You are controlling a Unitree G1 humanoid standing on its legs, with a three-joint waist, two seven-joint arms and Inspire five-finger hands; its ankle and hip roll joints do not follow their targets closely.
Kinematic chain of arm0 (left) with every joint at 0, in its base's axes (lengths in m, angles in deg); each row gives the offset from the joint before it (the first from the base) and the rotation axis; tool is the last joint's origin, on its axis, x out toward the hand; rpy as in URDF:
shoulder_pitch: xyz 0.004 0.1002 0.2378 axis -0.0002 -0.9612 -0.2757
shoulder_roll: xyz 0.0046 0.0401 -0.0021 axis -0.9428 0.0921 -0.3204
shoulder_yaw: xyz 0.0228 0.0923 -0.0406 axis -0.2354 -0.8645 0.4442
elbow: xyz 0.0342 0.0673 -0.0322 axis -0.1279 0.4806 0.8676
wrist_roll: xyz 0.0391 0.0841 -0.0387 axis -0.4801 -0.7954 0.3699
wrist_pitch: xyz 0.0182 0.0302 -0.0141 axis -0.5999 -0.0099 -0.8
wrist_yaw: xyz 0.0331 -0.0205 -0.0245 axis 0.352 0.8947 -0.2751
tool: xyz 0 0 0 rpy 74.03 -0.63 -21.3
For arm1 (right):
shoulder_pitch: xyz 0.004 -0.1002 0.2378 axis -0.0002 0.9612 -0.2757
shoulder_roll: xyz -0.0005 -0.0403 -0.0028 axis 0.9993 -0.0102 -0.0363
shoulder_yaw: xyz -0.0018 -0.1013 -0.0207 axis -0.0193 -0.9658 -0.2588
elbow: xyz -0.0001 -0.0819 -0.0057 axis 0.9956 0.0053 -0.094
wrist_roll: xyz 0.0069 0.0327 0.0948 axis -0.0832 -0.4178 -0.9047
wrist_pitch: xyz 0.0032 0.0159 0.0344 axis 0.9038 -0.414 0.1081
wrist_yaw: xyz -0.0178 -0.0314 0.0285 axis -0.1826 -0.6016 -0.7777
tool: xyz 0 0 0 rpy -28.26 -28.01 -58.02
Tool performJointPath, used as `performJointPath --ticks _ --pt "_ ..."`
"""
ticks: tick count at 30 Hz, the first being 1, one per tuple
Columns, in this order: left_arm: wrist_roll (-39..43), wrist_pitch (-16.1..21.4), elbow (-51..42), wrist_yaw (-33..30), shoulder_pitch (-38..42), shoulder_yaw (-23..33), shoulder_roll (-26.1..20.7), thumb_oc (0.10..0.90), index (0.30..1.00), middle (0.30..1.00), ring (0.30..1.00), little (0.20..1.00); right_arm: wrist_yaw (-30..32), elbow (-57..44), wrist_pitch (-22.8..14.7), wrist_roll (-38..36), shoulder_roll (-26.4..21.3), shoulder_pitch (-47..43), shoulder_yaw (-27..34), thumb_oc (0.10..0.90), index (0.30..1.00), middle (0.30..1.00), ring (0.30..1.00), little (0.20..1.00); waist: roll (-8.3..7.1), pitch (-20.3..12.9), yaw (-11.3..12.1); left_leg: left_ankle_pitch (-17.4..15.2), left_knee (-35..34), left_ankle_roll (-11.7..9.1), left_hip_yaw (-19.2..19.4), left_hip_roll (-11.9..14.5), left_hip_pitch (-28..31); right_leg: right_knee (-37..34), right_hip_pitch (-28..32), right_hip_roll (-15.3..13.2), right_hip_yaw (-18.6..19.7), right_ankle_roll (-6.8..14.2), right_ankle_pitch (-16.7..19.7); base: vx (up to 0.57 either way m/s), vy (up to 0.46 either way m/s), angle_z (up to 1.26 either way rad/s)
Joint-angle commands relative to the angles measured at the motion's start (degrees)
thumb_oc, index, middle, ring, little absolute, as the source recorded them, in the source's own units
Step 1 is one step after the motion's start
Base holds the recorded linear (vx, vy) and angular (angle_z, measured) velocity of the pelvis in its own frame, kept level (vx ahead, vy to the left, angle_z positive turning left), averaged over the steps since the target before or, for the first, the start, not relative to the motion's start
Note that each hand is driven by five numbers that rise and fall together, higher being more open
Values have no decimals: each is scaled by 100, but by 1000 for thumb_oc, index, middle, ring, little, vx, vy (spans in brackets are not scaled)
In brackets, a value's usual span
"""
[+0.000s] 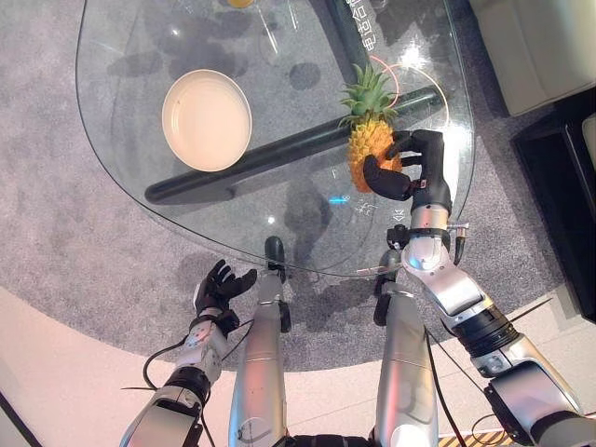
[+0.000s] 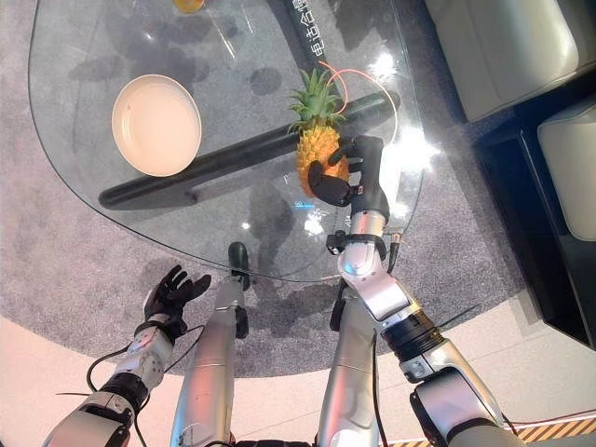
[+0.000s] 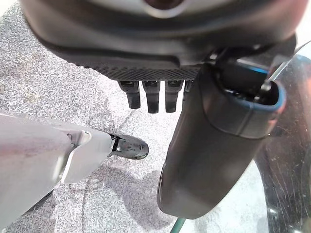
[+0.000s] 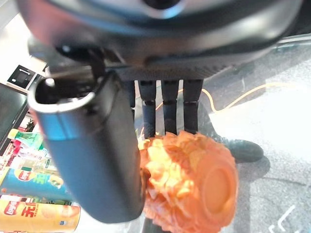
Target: Pick up the fruit to the plate
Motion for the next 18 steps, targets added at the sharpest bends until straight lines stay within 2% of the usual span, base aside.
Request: performJointPath --ticks 1,11,12,13,14,18 --pt "-75 105 230 -18 -31 -66 -94 800 900 900 900 900 33 -81 -32 80 79 -49 -54 100 300 300 300 200 83 -107 71 -476 487 161 185 -140 -97 -857 71 -9 -559 -23 681 0 0 0" --pt "-121 130 231 -23 -52 -89 -52 800 900 900 900 900 40 -124 20 252 80 -89 -61 100 300 300 300 200 96 -107 79 -481 494 161 186 -142 -115 -852 57 -11 -567 -29 673 0 0 0" --pt "-121 114 206 -47 -45 -100 -41 800 900 900 900 900 54 -150 -11 332 62 -107 -70 298 469 469 469 398 108 -107 77 -481 490 161 187 -141 -117 -843 43 -14 -565 -26 670 0 0 0" --pt "-127 123 213 -48 -44 -100 -31 800 900 900 900 900 56 -164 -37 422 58 -118 -75 660 780 780 780 760 109 -107 75 -481 493 158 189 -139 -126 -843 36 -16 -565 -25 669 0 0 0" --pt "-114 131 217 -51 -44 -110 -26 800 900 900 900 900 54 -188 -27 465 45 -128 -81 800 900 900 900 900 111 -107 70 -483 506 157 190 -138 -142 -834 17 -17 -557 -25 670 0 0 0" --pt "-111 154 219 -42 -56 -119 -4 800 900 900 900 900 32 -259 8 622 35 -150 -113 800 900 900 900 900 123 -107 71 -485 516 161 186 -147 -169 -817 -15 -9 -546 -29 665 0 0 0"
